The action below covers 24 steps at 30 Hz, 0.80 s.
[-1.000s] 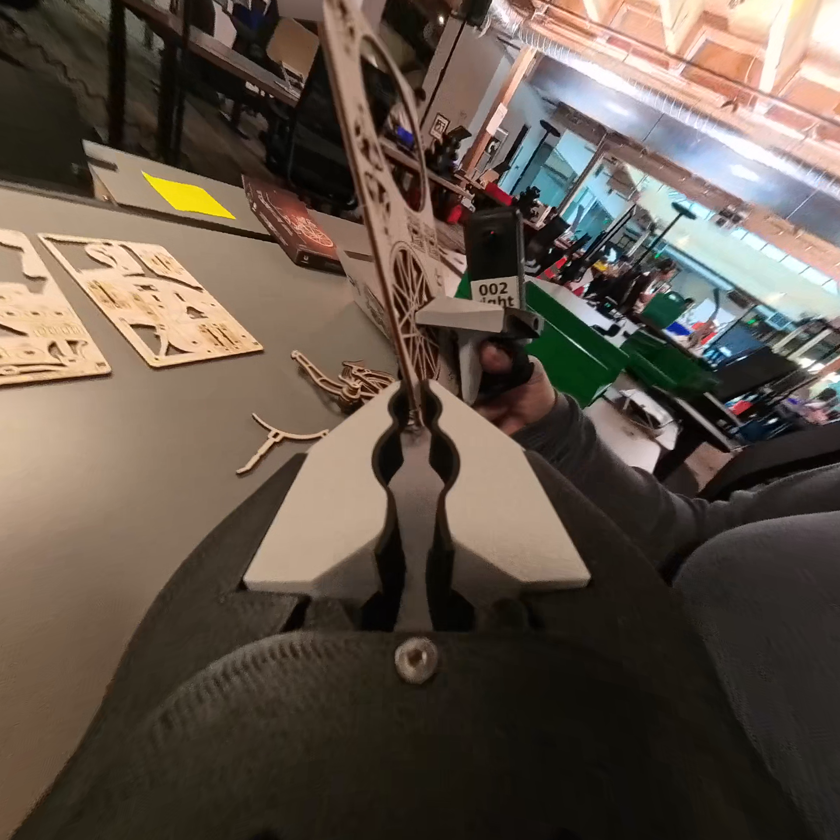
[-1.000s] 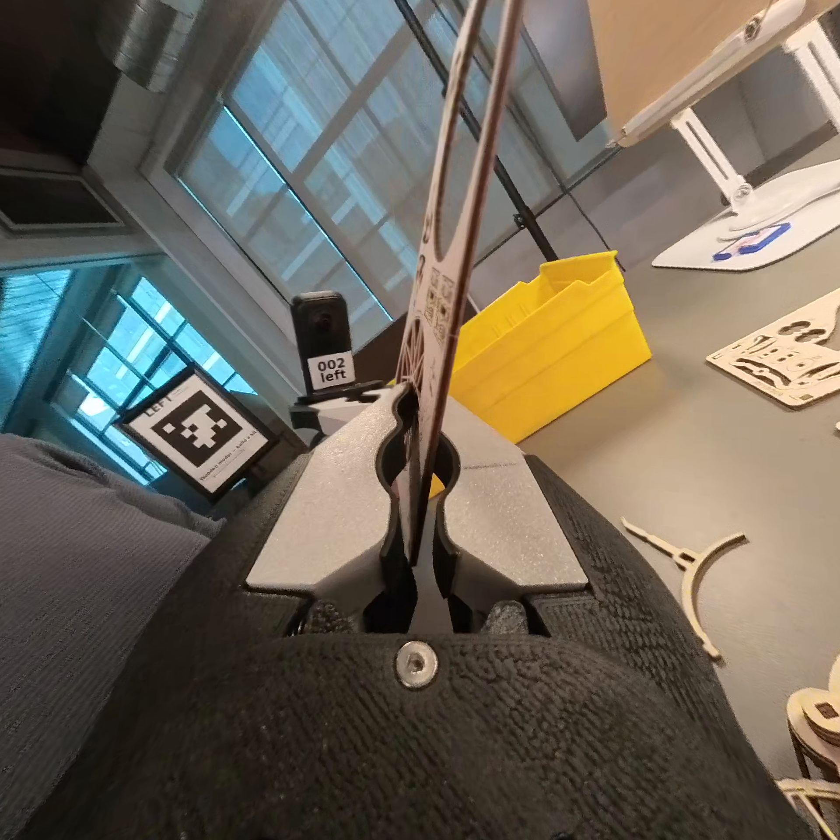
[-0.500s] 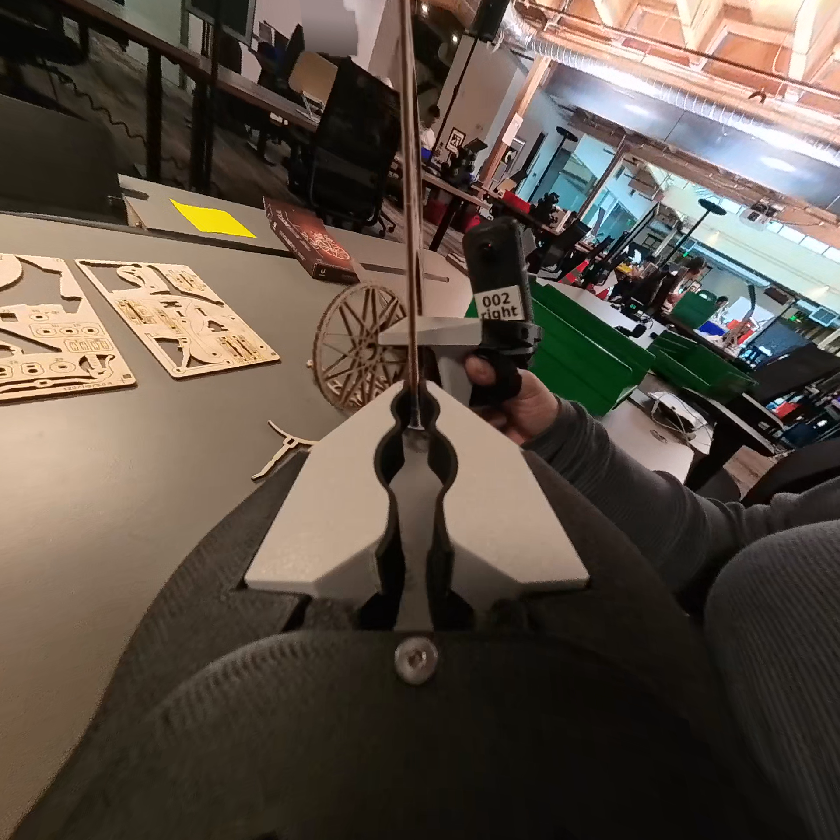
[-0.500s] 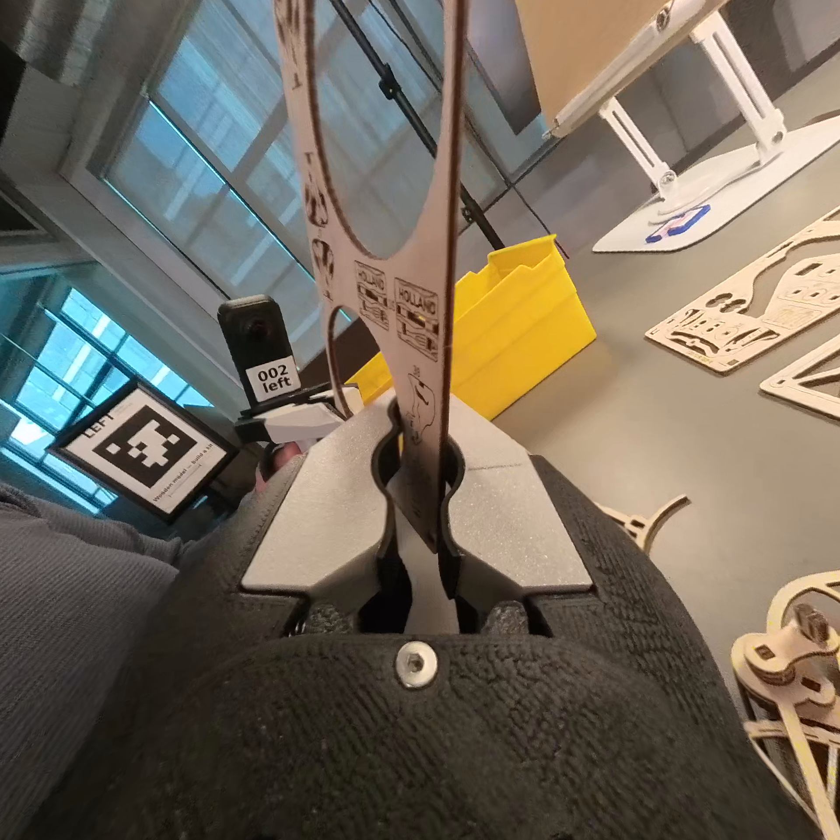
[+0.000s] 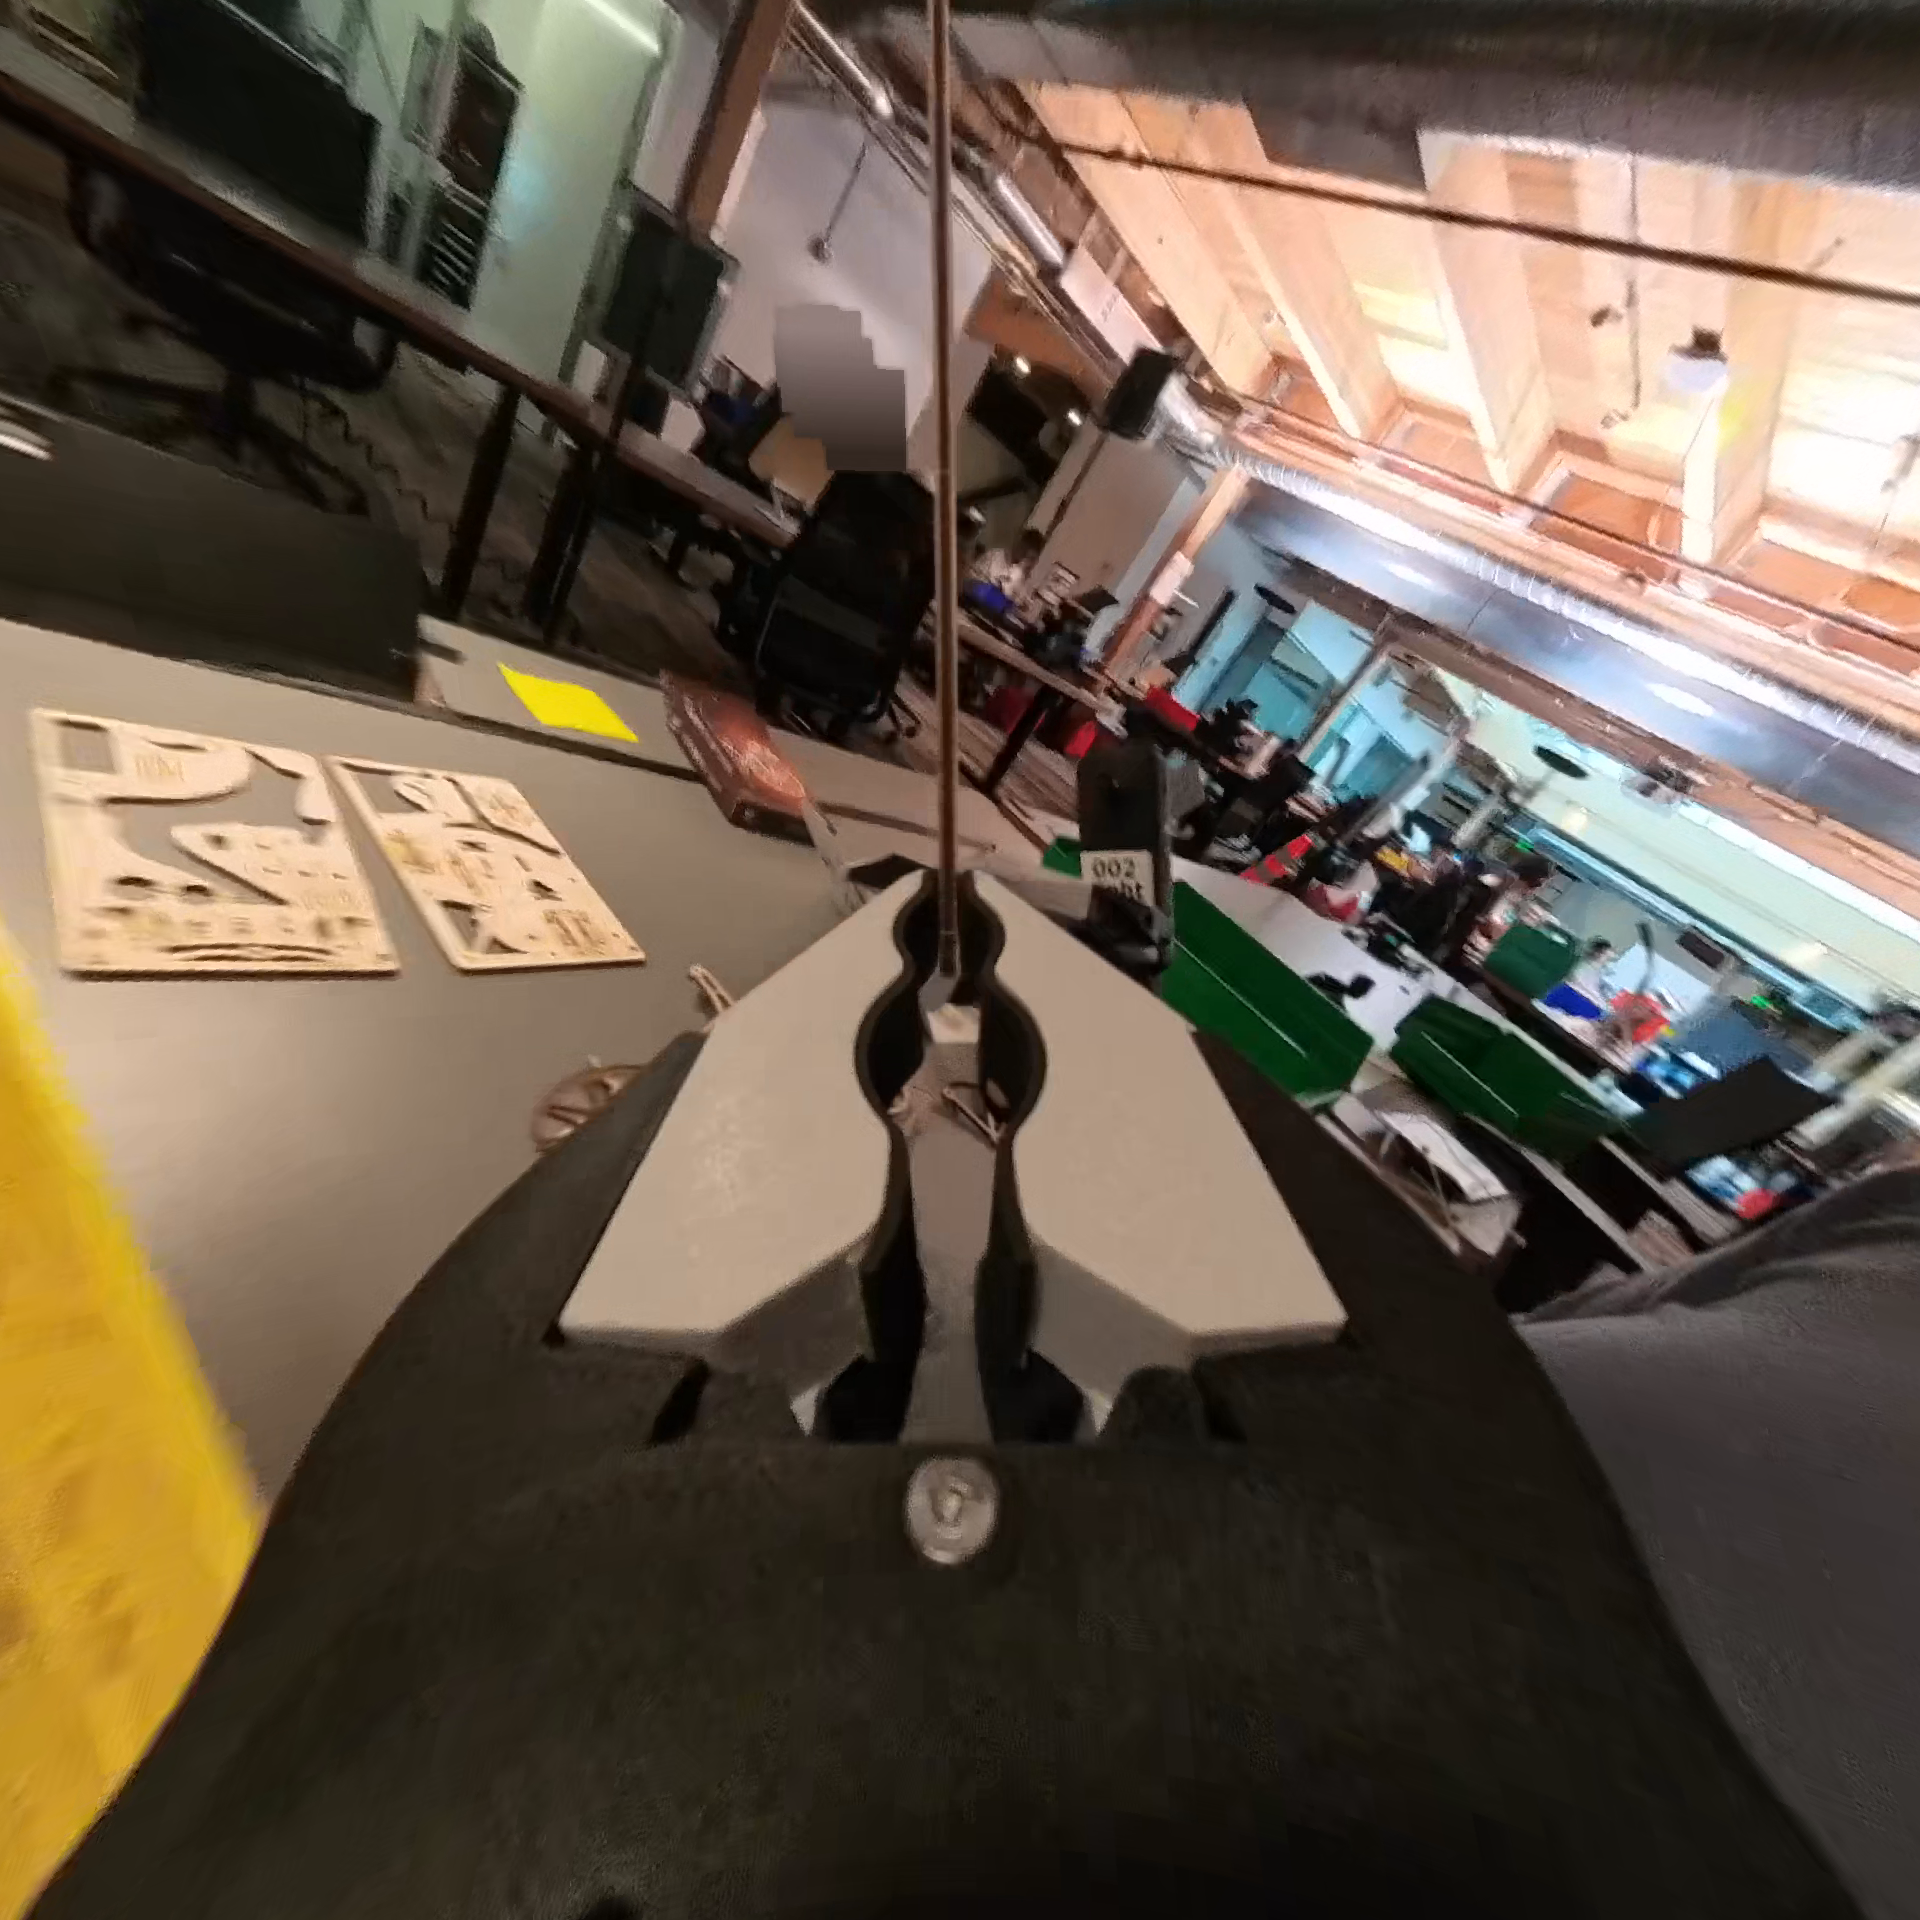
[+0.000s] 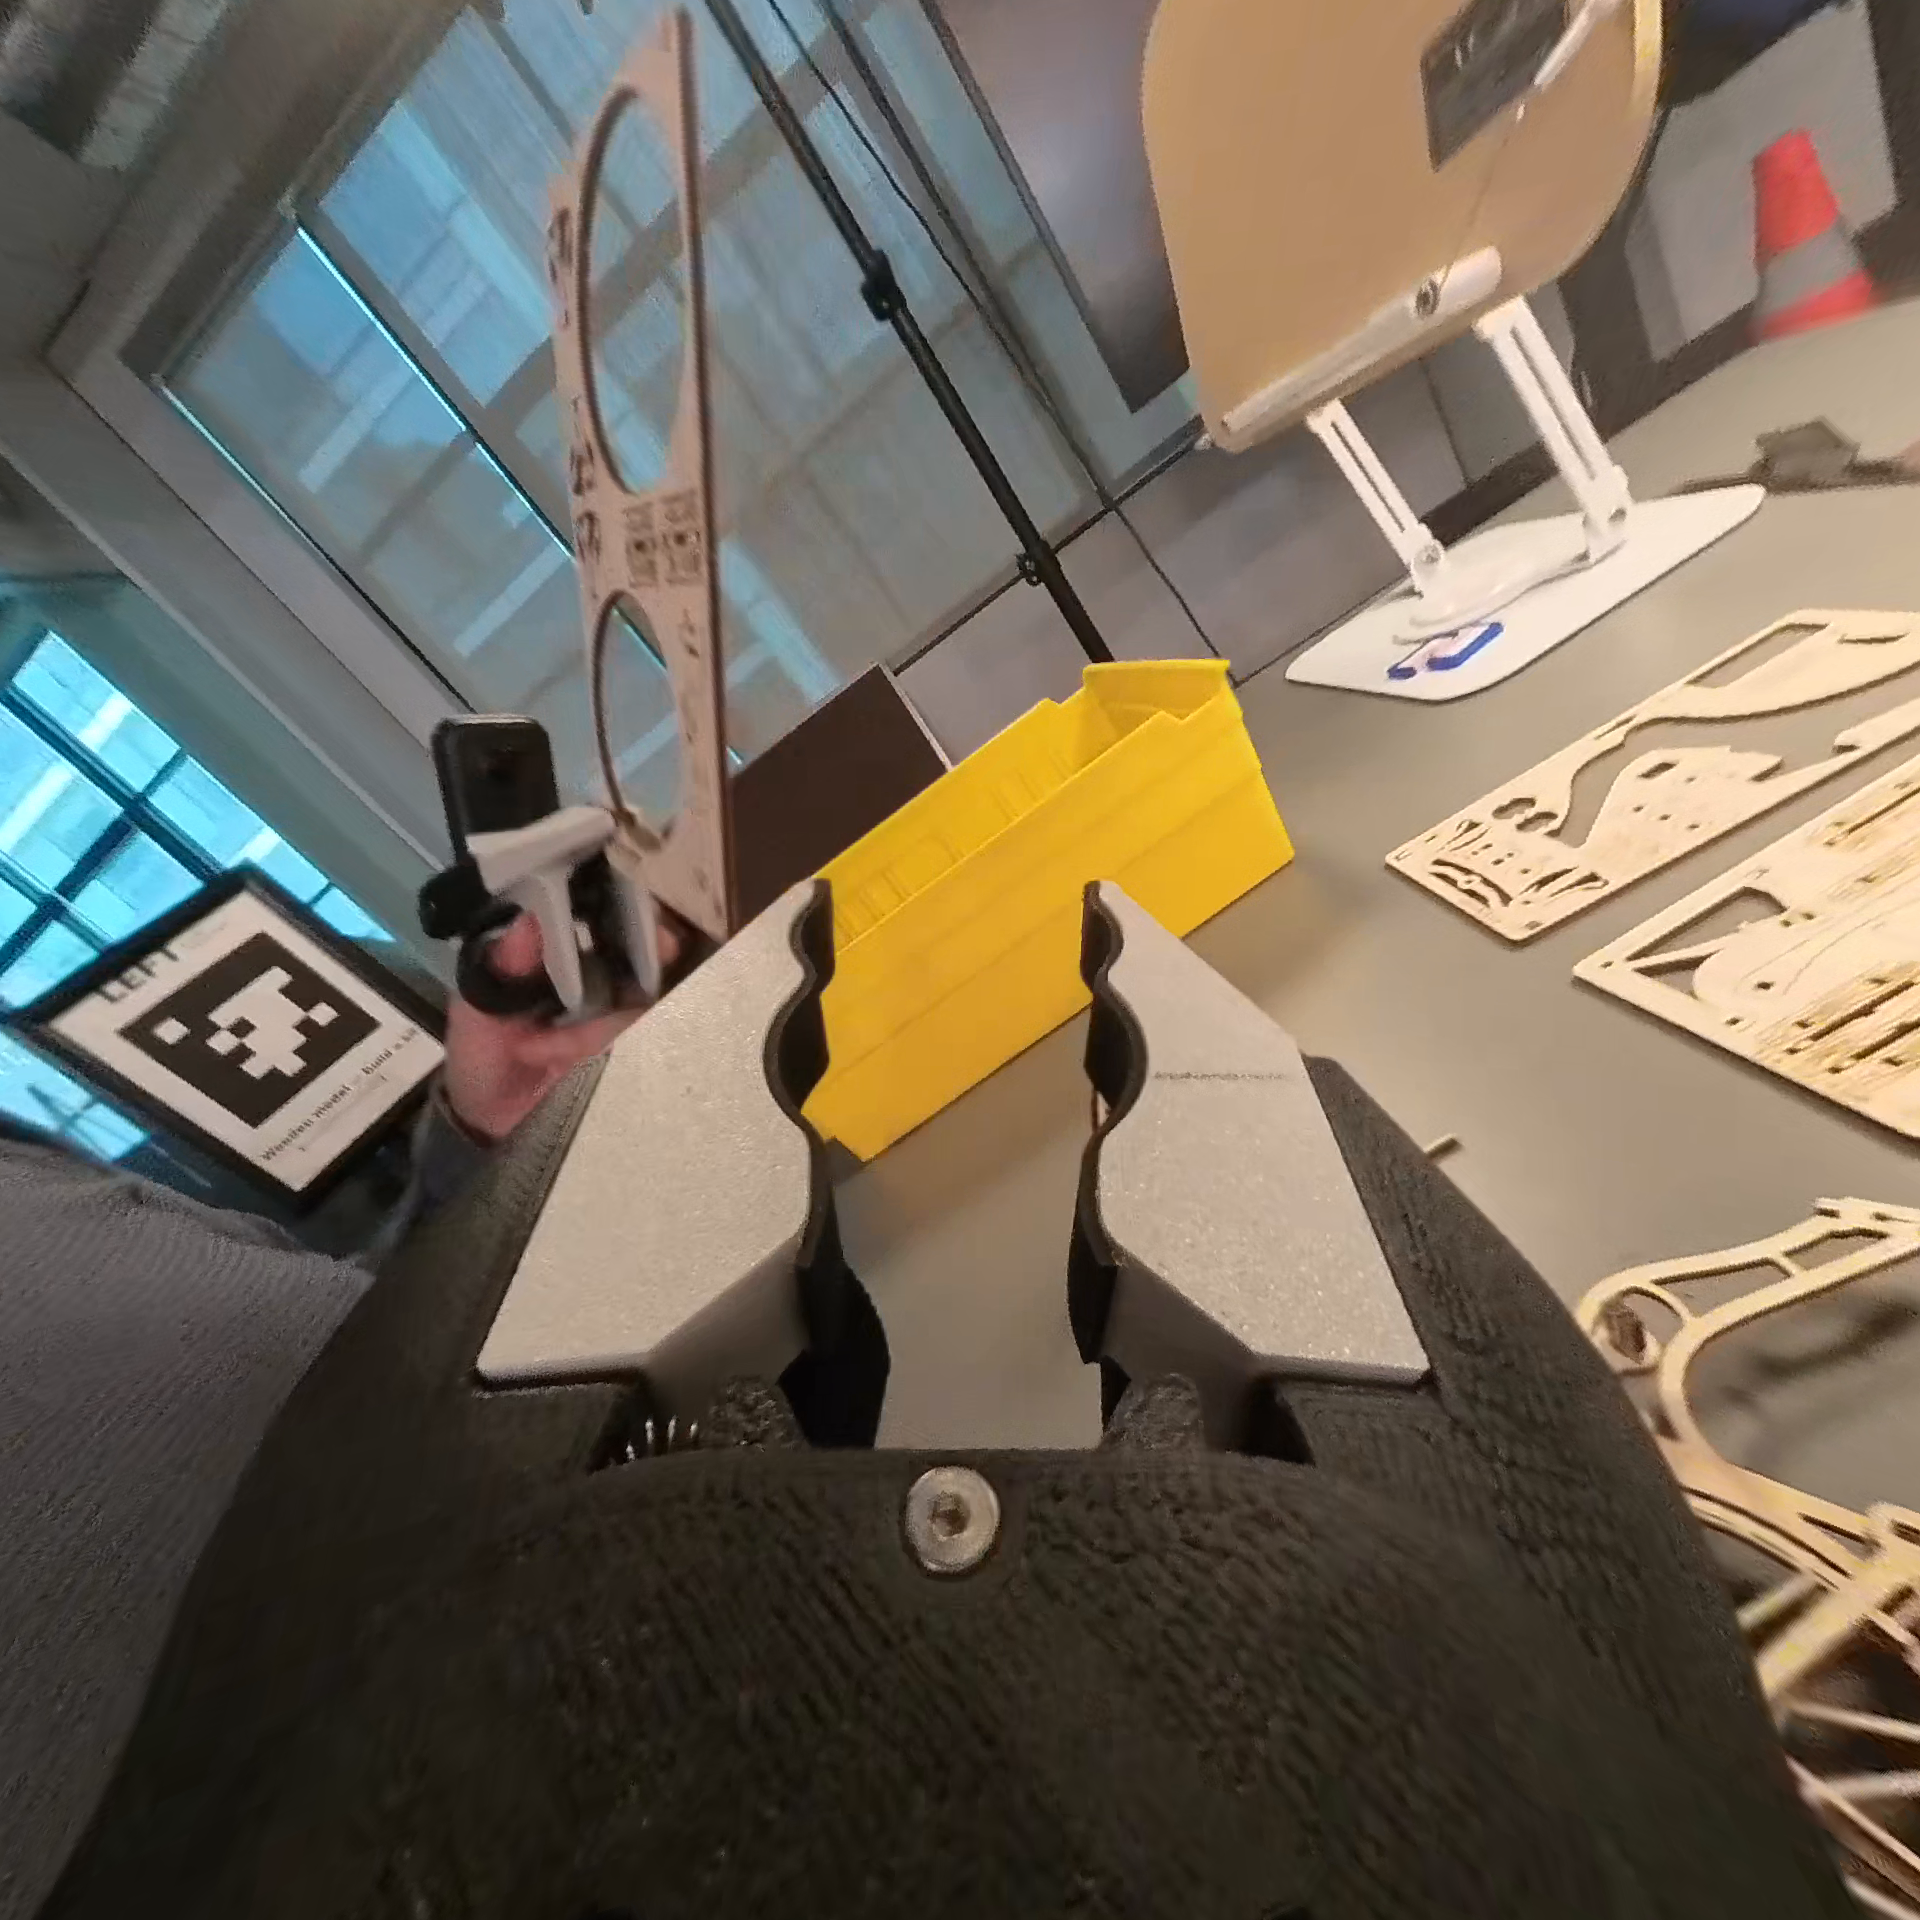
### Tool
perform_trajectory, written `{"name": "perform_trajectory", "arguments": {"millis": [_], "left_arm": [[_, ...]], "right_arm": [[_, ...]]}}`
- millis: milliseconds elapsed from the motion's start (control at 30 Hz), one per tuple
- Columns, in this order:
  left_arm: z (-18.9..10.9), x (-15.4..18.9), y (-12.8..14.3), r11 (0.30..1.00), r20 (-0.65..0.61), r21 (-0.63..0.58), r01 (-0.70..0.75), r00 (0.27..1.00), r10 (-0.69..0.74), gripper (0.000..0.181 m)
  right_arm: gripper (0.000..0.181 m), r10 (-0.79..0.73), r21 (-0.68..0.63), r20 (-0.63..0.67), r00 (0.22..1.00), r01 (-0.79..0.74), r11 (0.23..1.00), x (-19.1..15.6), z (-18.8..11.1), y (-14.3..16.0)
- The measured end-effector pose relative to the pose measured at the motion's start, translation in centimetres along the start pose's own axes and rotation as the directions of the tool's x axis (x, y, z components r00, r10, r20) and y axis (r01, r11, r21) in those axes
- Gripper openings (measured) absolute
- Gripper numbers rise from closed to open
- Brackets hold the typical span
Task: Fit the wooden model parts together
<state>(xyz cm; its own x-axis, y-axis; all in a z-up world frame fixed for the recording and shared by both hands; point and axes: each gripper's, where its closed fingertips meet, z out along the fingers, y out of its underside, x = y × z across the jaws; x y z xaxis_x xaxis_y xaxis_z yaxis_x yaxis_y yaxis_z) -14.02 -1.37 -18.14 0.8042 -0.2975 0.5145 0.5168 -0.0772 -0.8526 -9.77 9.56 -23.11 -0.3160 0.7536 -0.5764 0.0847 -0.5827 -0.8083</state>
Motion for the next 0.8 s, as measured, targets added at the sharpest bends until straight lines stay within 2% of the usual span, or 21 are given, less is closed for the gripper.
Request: {"name": "perform_trajectory", "arguments": {"millis": [67, 133, 200, 300, 467, 533, 567, 633, 667, 733, 800], "left_arm": [[-3.3, -1.2, -2.1, 1.0, 0.107, 0.029, -0.008, 0.994, 0.005, 0.001], [-7.0, -4.0, -3.1, 0.999, 0.234, 0.016, 0.049, 0.971, -0.051, 0.002], [-10.4, -7.2, -2.9, 0.989, 0.341, -0.016, 0.149, 0.93, -0.135, 0.002], [-13.8, -10.4, -1.7, 0.961, 0.423, -0.061, 0.271, 0.879, -0.221, 0.002], [-15.2, -13.0, 0.0, 0.932, 0.479, -0.114, 0.345, 0.841, -0.252, 0.002], [-15.2, -13.5, 0.2, 0.931, 0.491, -0.114, 0.347, 0.834, -0.251, 0.002], [-15.1, -13.8, 0.4, 0.928, 0.494, -0.115, 0.355, 0.831, -0.257, 0.002], [-15.1, -14.2, 0.9, 0.917, 0.492, -0.117, 0.382, 0.824, -0.28, 0.002], [-15.1, -14.4, 1.2, 0.91, 0.49, -0.118, 0.398, 0.82, -0.296, 0.002], [-15.2, -14.9, 1.5, 0.901, 0.491, -0.113, 0.418, 0.812, -0.315, 0.002], [-15.1, -15.1, 1.7, 0.895, 0.487, -0.117, 0.43, 0.81, -0.326, 0.002]], "right_arm": [[0.043, -0.038, 0.011, -0.008, 0.999, 0.038, 0.999, -0.4, -0.8, -0.3], [0.041, -0.056, 0.022, -0.016, 0.998, 0.056, 0.998, -0.5, -1.2, -0.6], [0.038, -0.063, 0.031, -0.012, 0.998, 0.064, 0.998, -0.8, -1.4, -0.9], [0.036, -0.08, 0.036, -0.013, 0.997, 0.081, 0.996, -1.0, -1.6, -1.1], [0.034, -0.131, 0.092, -0.024, 0.991, 0.133, 0.987, -1.5, -2.6, -2.5], [0.033, -0.217, 0.196, -0.075, 0.973, 0.228, 0.954, -2.3, -4.4, -4.8], [0.033, -0.279, 0.26, -0.14, 0.95, 0.307, 0.915, -2.6, -5.9, -6.4], [0.034, -0.389, 0.367, -0.364, 0.846, 0.514, 0.775, -3.1, -10.5, -9.7], [0.034, -0.415, 0.383, -0.503, 0.758, 0.626, 0.679, -3.3, -13.4, -11.0], [0.031, -0.396, 0.293, -0.77, 0.5, 0.829, 0.476, -3.6, -20.0, -12.4], [0.024, -0.328, 0.09, -0.922, 0.207, 0.937, 0.339, -3.6, -25.7, -12.1]]}}
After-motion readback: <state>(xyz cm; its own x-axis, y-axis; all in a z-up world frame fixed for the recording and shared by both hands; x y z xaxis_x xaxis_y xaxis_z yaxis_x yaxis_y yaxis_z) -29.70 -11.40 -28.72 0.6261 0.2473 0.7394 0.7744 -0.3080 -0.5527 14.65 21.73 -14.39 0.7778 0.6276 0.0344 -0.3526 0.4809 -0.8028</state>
